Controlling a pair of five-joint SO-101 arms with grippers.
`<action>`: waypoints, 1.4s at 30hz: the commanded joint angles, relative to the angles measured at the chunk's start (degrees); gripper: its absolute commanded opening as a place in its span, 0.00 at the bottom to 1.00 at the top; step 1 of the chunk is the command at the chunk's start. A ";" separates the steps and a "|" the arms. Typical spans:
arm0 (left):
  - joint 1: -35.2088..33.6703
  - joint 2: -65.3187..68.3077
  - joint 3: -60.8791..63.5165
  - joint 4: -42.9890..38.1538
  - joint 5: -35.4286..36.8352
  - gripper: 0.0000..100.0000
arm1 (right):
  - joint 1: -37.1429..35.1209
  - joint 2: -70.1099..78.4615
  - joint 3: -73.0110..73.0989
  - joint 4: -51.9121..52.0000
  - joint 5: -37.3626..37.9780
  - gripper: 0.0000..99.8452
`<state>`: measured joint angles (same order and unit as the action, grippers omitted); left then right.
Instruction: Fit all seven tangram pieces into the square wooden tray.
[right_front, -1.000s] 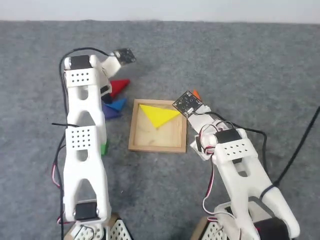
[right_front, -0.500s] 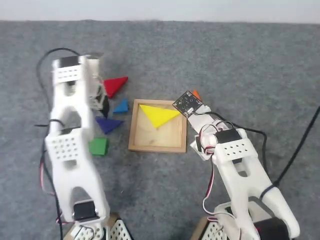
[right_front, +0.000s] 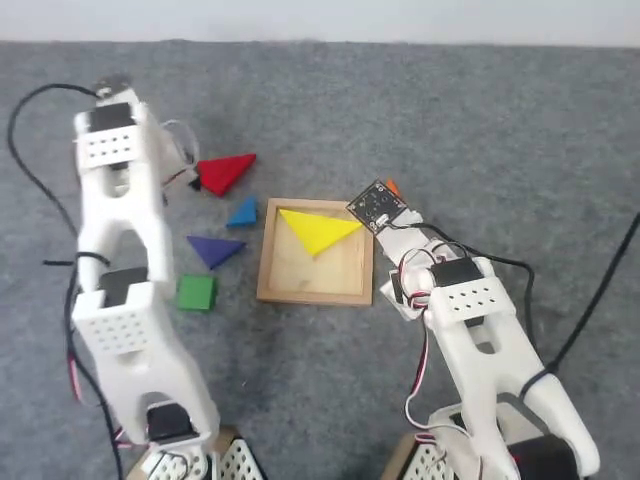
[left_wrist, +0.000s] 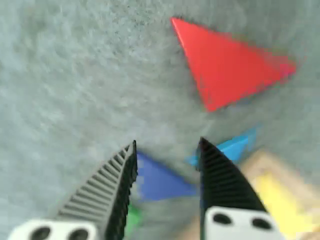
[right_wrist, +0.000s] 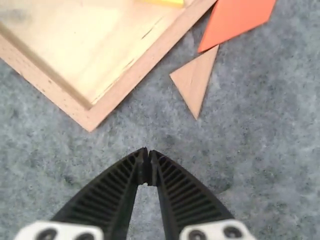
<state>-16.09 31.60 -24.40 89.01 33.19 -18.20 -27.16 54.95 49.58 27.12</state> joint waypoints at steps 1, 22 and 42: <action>5.45 -2.11 -4.26 -0.09 16.97 0.30 | 0.48 -2.77 -0.18 -0.75 -0.53 0.01; 3.96 34.02 -56.57 10.64 38.51 0.36 | 0.57 -2.77 -0.09 -0.75 -0.35 0.01; 5.45 49.76 -60.44 -8.62 29.80 0.13 | 0.75 -2.68 0.00 -1.98 -0.70 0.01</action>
<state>-11.16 80.75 -83.74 81.01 69.58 -18.20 -27.16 55.21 48.88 27.12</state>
